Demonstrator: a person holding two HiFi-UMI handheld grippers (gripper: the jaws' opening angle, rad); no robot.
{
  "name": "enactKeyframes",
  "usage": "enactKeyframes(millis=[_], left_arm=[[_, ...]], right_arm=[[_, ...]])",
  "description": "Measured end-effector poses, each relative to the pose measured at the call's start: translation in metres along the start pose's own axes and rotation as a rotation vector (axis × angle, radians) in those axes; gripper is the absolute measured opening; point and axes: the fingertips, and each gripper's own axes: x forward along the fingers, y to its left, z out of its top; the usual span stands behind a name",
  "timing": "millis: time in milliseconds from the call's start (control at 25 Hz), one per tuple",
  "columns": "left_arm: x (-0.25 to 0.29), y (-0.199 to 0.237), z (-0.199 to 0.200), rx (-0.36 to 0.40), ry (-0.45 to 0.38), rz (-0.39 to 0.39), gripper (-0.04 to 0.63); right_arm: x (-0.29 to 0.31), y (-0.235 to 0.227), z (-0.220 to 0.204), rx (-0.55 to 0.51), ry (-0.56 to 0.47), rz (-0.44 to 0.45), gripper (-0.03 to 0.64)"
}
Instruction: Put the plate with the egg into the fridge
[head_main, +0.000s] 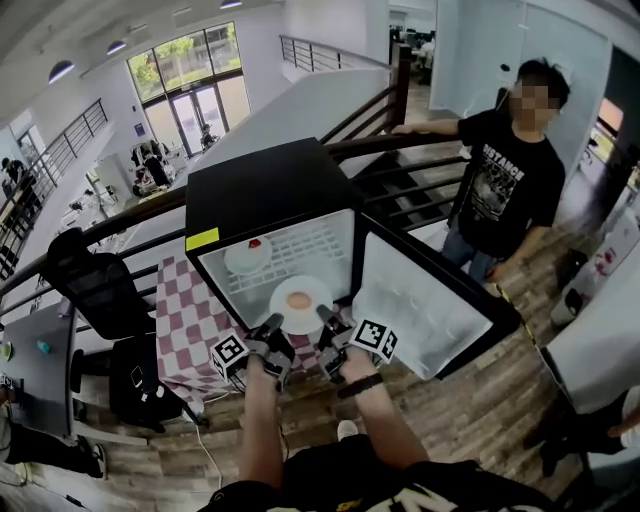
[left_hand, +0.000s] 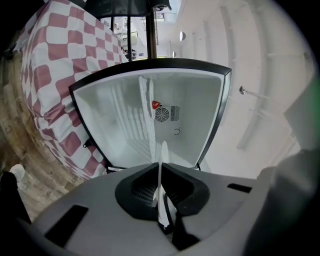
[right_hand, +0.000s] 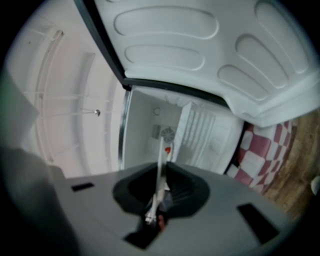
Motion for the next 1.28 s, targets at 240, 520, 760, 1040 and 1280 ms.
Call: enactKeyframes(millis=[240,520,760,1040,1280], left_arm=[[-0.004,0.025,0.006,-0.003,-0.055,0.016,0.034],[-0.019,0.056,0.017,-0.008,-0.113,0.083,0.034],[-0.013,0.086,0.021,0.02,-0.079,0.165,0.034],[-0.009,0.111,0.029,0.03,-0.062,0.216,0.034],[0.0,0.128,0.037,0.011,-0.042,0.24,0.034]], right_arm=[[0.012,-0.022,-0.006,0.034,0.069,-0.001,0.041],[0.023,-0.057,-0.032,0.078,0.155,-0.044,0.041],[0.028,-0.096,-0.042,0.129,0.179,-0.095,0.041],[0.036,-0.122,-0.049,0.153,0.174,-0.135,0.041],[0.047,-0.137,-0.048,0.132,0.163,-0.166,0.041]])
